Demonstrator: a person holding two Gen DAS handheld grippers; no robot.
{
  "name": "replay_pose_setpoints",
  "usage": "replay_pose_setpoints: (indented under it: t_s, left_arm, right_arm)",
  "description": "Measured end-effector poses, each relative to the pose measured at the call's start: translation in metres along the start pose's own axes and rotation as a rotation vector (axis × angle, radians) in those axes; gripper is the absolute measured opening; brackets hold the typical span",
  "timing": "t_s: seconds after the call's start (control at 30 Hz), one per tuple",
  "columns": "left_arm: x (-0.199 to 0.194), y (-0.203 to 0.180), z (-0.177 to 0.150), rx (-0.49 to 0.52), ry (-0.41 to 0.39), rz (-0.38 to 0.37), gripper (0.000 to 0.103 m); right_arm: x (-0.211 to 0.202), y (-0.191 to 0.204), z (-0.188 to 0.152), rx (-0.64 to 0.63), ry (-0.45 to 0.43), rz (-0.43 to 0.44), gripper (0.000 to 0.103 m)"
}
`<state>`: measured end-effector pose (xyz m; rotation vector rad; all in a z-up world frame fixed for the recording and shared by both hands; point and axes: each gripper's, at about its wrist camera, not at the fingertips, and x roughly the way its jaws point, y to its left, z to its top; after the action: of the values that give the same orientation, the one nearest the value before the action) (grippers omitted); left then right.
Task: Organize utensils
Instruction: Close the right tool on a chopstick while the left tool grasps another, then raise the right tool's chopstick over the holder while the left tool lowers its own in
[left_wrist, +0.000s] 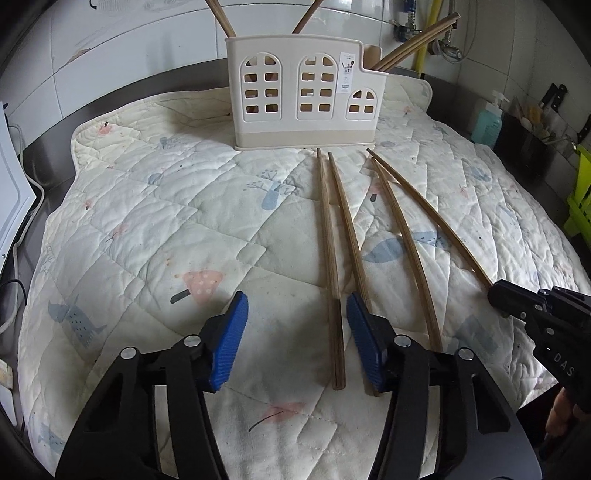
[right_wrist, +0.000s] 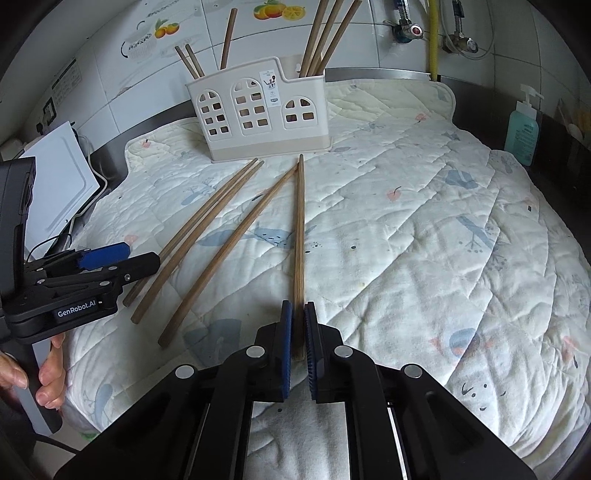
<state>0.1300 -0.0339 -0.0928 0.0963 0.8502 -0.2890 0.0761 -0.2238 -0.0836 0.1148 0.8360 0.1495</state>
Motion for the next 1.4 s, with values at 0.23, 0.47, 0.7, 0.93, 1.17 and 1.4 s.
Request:
replay_pose_setpoints:
  t_s: [0.23,0.47,0.7,0.93,1.17,1.4]
  left_arm:
    - [0.002,-0.006,-0.002,0.014,-0.004,-0.031,0.033]
    - [0.005,-0.013,-0.003,0.045,-0.011,-0.024,0.023]
    - [0.005,-0.018,-0.001,0.056,-0.012,-0.004,0.013]
    - [0.007,-0.018,-0.001,0.036,-0.003,-0.008,0.013]
    - [0.008,-0.026,-0.001,0.066,0.006,0.009,0.013]
    - [0.007,-0.017,0.002,0.035,0.021,-0.013,0.005]
  right_arm:
    - [0.0,0.001,-0.001,-0.011,-0.001,-0.009,0.008]
    - [0.003,0.007,-0.002,-0.038,-0.009,-0.031,0.008]
    - [0.004,0.01,-0.003,-0.057,-0.017,-0.044,0.008]
    - [0.004,0.009,-0.003,-0.056,-0.022,-0.04,0.008]
    - [0.004,0.009,-0.004,-0.056,-0.023,-0.04,0.008]
    - [0.003,0.009,-0.003,-0.064,-0.029,-0.042,0.007]
